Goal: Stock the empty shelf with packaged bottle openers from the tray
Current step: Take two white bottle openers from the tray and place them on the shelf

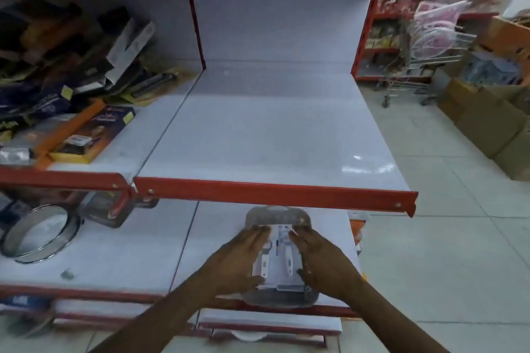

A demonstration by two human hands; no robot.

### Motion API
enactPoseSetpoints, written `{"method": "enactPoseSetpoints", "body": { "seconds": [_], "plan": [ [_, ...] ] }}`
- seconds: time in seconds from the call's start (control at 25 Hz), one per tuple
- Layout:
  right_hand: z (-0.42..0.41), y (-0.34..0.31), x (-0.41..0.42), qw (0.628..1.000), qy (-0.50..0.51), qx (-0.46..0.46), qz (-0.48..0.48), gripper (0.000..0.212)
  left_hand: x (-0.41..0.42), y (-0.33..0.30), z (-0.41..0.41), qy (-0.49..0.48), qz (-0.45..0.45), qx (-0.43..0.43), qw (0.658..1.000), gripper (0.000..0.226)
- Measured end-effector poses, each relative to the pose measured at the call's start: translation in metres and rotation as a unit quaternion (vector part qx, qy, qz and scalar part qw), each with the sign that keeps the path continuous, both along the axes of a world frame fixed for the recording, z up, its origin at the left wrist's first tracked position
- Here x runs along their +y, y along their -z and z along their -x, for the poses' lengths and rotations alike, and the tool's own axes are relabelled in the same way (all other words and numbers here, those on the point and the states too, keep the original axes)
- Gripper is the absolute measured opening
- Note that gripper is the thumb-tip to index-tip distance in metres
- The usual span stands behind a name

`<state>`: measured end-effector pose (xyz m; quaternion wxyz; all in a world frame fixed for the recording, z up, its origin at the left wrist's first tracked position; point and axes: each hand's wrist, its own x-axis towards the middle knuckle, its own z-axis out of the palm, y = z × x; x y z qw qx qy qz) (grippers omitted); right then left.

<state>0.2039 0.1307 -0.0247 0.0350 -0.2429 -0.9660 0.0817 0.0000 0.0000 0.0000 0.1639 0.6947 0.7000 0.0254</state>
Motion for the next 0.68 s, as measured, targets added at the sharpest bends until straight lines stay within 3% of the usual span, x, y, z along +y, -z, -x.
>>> {"method": "enactPoseSetpoints", "body": {
  "seconds": [0.12, 0.36, 0.48, 0.6, 0.68],
  "plan": [
    [0.033, 0.022, 0.026, 0.987, 0.023, -0.131, 0.09, 0.114, 0.05, 0.027, 0.016, 0.005, 0.122, 0.015, 0.992, 0.124],
    [0.063, 0.044, 0.046, 0.969, -0.02, -0.246, 0.007, 0.144, 0.094, 0.089, 0.028, 0.037, 0.141, 0.085, 0.986, 0.136],
    [0.067, 0.045, 0.045, 0.969, -0.005, -0.248, -0.02, 0.144, 0.097, 0.099, 0.03, 0.059, 0.121, 0.122, 0.983, 0.145],
    [0.078, 0.053, 0.052, 0.986, 0.048, -0.151, 0.045, 0.122, 0.098, 0.095, 0.034, 0.052, 0.084, 0.144, 0.985, 0.146],
    [0.077, 0.051, 0.055, 0.986, 0.046, -0.147, 0.062, 0.122, 0.096, 0.083, 0.033, 0.035, 0.075, 0.116, 0.99, 0.142]
  ]
}}
